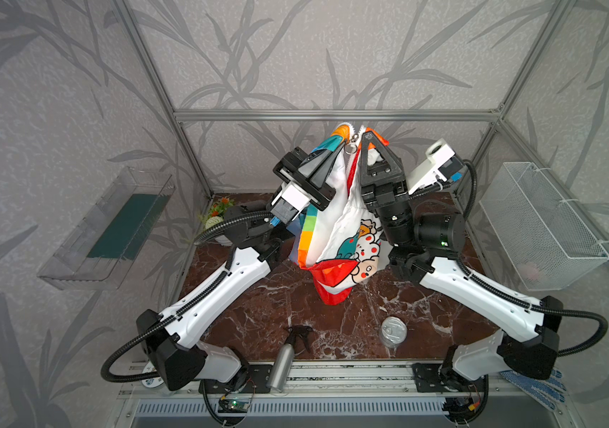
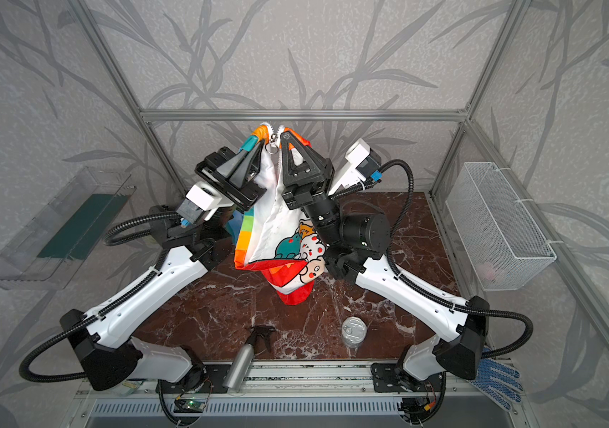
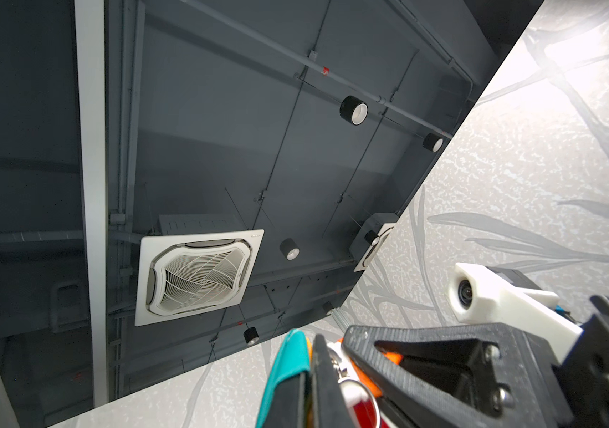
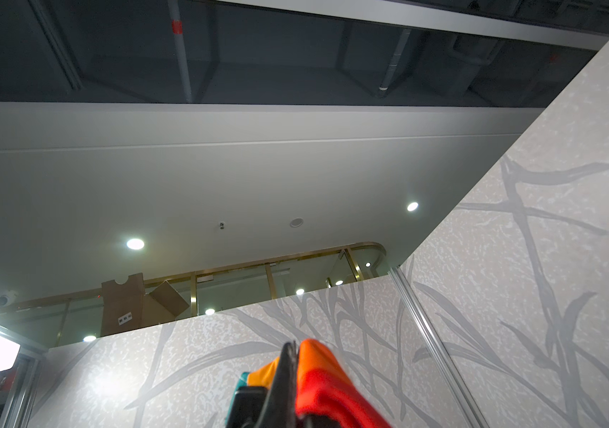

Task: Zip up the jacket
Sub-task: 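Lower the held jacket toward the table with both grippers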

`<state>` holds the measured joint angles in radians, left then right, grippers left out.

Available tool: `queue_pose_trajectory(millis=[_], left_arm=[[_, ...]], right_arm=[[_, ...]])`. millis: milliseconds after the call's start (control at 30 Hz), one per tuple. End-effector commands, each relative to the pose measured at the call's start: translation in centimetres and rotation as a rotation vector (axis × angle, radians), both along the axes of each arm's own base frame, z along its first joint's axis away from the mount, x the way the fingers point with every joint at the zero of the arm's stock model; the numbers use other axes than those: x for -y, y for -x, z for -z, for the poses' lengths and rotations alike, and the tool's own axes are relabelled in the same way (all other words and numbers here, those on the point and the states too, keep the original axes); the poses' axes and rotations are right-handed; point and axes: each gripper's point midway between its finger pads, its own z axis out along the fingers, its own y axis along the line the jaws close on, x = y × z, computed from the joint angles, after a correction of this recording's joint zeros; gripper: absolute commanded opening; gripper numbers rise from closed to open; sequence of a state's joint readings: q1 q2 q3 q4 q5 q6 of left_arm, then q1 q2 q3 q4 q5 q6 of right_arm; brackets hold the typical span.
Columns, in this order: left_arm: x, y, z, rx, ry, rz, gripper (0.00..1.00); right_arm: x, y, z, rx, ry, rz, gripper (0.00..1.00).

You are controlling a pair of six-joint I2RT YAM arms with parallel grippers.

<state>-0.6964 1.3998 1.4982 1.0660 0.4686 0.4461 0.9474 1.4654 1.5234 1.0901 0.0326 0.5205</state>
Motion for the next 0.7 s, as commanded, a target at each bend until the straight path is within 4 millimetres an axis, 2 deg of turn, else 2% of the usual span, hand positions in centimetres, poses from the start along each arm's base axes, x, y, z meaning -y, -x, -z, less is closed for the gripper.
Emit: queue_pose_trajectory(millis=[0, 133, 400, 567, 667], left_arm=[[-0.5, -0.7, 0.0, -0.061, -0.038, -0.012, 0.0], [-0.5, -1.4, 0.4, -0.09, -0.065, 0.011, 0.0], [-2.3, -1.0, 0.0, -0.127, -0.011, 0.101, 0.0], [-2.2, -1.8, 0.9, -0.172, -0.016, 0.119, 0.0], [-2.1, -2.3, 1.4, -0.194, -0.017, 0.128, 0.0]], right_arm=[[4.7, 3.2, -3.8, 0.076, -0.103, -0.006, 0.0], [4.6, 2.4, -3.1, 0.022, -0.098, -0.009, 0.0], [6.1, -0.3, -1.9, -0.062, -0.137, -0.011, 0.0], [5.9, -0.8, -1.2, -0.073, -0.179, -0.054, 0.0], [6.0, -0.8, -1.6, -0.066, -0.197, -0.066, 0.0]])
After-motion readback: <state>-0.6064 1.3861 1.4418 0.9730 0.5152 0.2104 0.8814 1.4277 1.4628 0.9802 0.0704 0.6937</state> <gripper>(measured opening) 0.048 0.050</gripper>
